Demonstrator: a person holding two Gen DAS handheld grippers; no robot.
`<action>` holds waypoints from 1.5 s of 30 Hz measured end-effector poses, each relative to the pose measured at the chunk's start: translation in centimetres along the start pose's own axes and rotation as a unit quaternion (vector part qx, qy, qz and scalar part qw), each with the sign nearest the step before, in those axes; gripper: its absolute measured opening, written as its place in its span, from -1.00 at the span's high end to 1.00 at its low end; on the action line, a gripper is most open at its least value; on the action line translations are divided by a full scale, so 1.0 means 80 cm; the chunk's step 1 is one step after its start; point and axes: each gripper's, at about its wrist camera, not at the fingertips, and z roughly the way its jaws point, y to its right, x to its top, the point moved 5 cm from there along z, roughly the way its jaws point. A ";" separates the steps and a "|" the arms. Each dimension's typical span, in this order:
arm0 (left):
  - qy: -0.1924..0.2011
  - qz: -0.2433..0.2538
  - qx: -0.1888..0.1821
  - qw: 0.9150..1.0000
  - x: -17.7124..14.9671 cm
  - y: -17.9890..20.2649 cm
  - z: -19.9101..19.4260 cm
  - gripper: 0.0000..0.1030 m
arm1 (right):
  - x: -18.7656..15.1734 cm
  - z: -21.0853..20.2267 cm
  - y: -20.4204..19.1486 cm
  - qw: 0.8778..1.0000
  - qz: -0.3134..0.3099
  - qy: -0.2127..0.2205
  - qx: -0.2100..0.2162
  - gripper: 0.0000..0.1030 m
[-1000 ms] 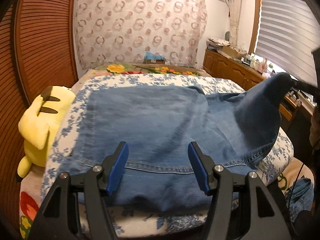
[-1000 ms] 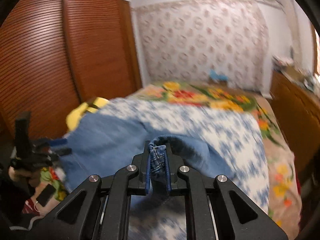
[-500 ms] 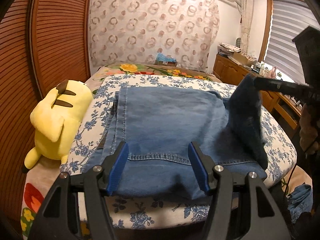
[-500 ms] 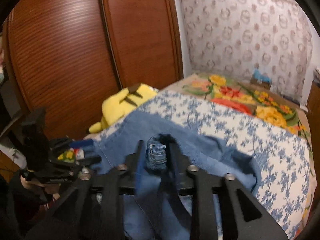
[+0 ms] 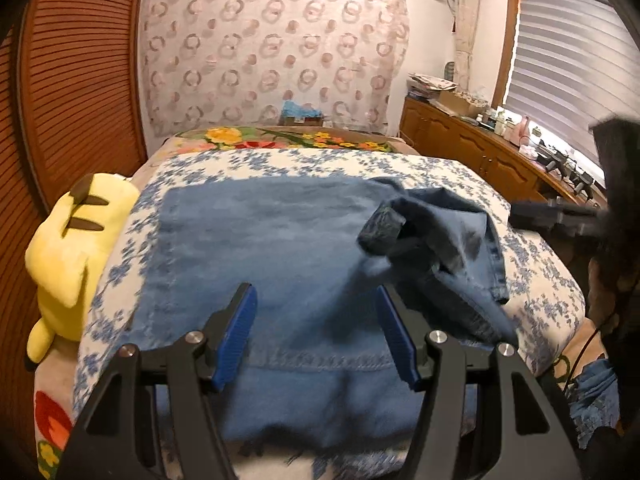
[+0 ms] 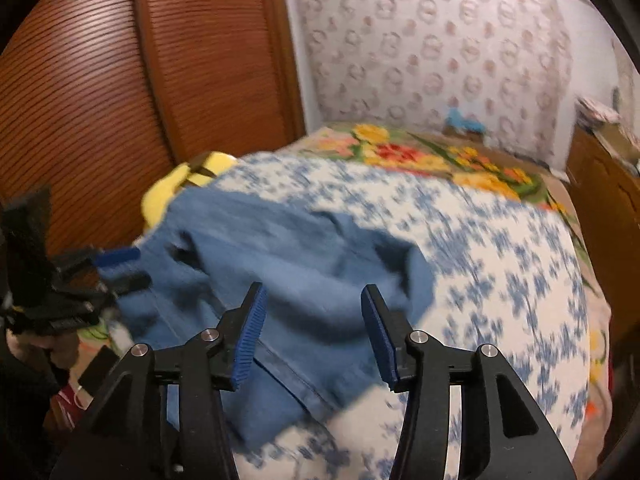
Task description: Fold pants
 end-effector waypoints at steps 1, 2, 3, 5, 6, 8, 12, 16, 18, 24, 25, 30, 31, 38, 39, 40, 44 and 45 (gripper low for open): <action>0.001 0.003 -0.006 1.000 0.006 0.005 0.003 -0.18 | -0.010 0.003 0.007 1.000 0.006 -0.005 -0.006 0.01; 0.003 0.005 -0.009 1.000 0.009 0.008 0.004 -0.18 | -0.016 0.004 0.011 1.000 0.011 -0.009 -0.009 -0.01; 0.006 0.009 -0.014 1.000 0.015 0.012 0.005 -0.18 | -0.021 0.004 0.014 1.000 0.015 -0.010 -0.009 -0.04; 0.007 0.011 -0.024 1.000 0.022 0.015 0.010 -0.18 | -0.034 0.006 0.021 0.999 0.029 -0.013 -0.006 -0.06; 0.006 0.012 -0.032 0.999 0.026 0.018 0.014 -0.18 | -0.039 0.008 0.023 0.999 0.035 -0.015 -0.006 -0.06; 0.004 0.011 -0.042 0.999 0.031 0.019 0.021 -0.18 | -0.052 0.016 0.026 0.999 0.046 -0.023 -0.005 -0.07; -0.009 0.007 -0.057 0.998 0.035 0.021 0.037 0.02 | -0.067 0.030 0.027 0.997 0.065 -0.034 0.007 -0.07; -0.012 0.010 -0.064 0.998 0.037 0.022 0.046 0.17 | -0.077 0.038 0.025 0.996 0.076 -0.041 0.014 -0.07; -0.012 0.013 -0.068 0.998 0.040 0.024 0.047 0.23 | -0.081 0.043 0.025 0.995 0.080 -0.048 0.019 -0.07; -0.008 0.034 -0.073 0.997 0.049 0.032 0.053 0.67 | -0.081 0.048 0.019 0.995 0.075 -0.056 0.042 0.35; -0.009 0.037 -0.073 0.997 0.049 0.033 0.054 0.69 | -0.079 0.047 0.017 0.995 0.072 -0.054 0.046 0.51; 0.011 0.040 -0.088 0.995 0.055 0.038 0.024 0.76 | -0.039 0.016 0.016 0.999 0.031 -0.005 0.027 0.81; 0.017 0.040 -0.090 0.995 0.057 0.038 0.015 0.76 | -0.029 0.009 0.017 0.999 0.026 0.004 0.023 0.81; 0.058 0.045 -0.106 0.992 0.085 0.047 -0.067 0.77 | 0.087 -0.051 -0.001 0.995 -0.038 0.092 -0.002 0.84; 0.064 0.048 -0.104 0.991 0.089 0.046 -0.078 0.77 | 0.104 -0.053 -0.009 0.994 -0.049 0.101 -0.001 0.84; 0.070 0.049 -0.102 0.991 0.092 0.045 -0.093 0.77 | 0.112 -0.053 -0.015 0.993 -0.056 0.105 0.001 0.84; 0.077 0.037 -0.092 0.992 0.086 0.028 -0.121 0.77 | 0.157 -0.037 -0.058 0.990 -0.082 0.113 0.029 0.85; 0.074 0.035 -0.087 0.993 0.081 0.023 -0.124 0.77 | 0.165 -0.030 -0.068 0.990 -0.083 0.110 0.041 0.85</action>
